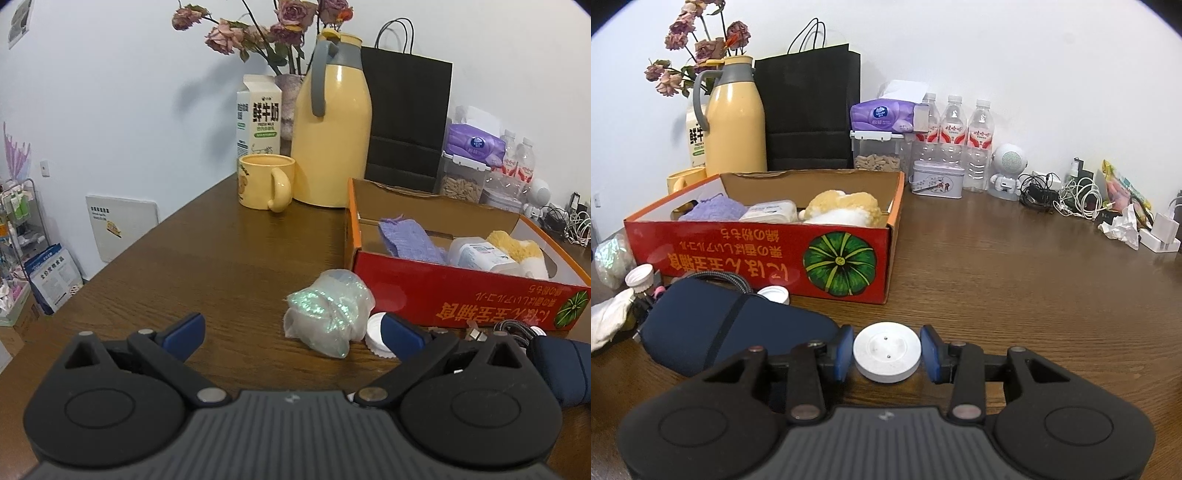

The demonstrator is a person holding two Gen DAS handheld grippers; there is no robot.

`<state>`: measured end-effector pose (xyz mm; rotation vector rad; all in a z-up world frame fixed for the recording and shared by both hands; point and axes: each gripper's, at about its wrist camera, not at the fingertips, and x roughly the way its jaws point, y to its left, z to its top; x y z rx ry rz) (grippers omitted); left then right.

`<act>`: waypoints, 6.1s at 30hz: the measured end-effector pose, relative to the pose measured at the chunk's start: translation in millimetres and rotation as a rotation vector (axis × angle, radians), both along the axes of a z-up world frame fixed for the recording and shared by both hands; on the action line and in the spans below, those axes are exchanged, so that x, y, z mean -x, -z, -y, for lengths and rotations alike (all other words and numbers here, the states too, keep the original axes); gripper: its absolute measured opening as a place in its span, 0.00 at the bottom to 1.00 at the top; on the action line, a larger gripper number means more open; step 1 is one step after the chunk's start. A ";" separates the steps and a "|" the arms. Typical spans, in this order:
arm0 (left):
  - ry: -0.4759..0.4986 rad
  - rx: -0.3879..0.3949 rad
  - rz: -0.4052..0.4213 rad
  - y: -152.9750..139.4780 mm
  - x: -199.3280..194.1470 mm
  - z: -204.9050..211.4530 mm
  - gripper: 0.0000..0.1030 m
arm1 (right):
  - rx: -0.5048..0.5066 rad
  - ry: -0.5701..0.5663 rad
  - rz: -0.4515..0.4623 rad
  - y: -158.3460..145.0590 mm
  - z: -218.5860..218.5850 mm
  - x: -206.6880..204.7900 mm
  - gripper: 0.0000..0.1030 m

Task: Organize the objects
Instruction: 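Grasp the white round puck with the right gripper while the left grasps the clear plastic bag, then carry the plastic bag and white puck into the box and open both grippers, then move both tools back toward the navy zippered case on the table, then grasp the navy zippered case with both grippers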

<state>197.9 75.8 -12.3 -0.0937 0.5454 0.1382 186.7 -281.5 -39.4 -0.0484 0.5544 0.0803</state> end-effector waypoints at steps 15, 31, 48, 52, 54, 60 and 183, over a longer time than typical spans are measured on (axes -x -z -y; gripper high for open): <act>0.115 0.067 -0.041 18.3 -44.9 -2.4 0.63 | -0.004 0.000 0.000 0.4 -1.1 -0.5 0.37; 0.088 0.012 0.099 9.8 -9.4 6.7 0.37 | -0.022 -0.001 0.026 -2.0 2.2 3.2 0.37; 0.252 0.026 0.278 -68.9 -4.4 59.5 0.38 | 0.031 -0.138 0.204 -63.1 -35.7 -8.1 0.37; 0.312 0.010 0.286 -80.8 -28.2 88.3 0.38 | 0.049 -0.202 0.233 -76.5 -62.7 -28.9 0.37; 0.317 0.023 0.284 -82.6 -40.4 97.5 0.39 | 0.058 -0.223 0.240 -80.6 -75.6 -39.8 0.37; 0.246 0.066 0.257 -78.6 -87.2 102.8 0.39 | 0.048 -0.244 0.249 -86.8 -101.0 -80.4 0.37; 0.348 0.046 -0.073 4.5 11.1 149.2 0.65 | -0.297 -0.133 -0.087 3.8 7.9 3.6 0.90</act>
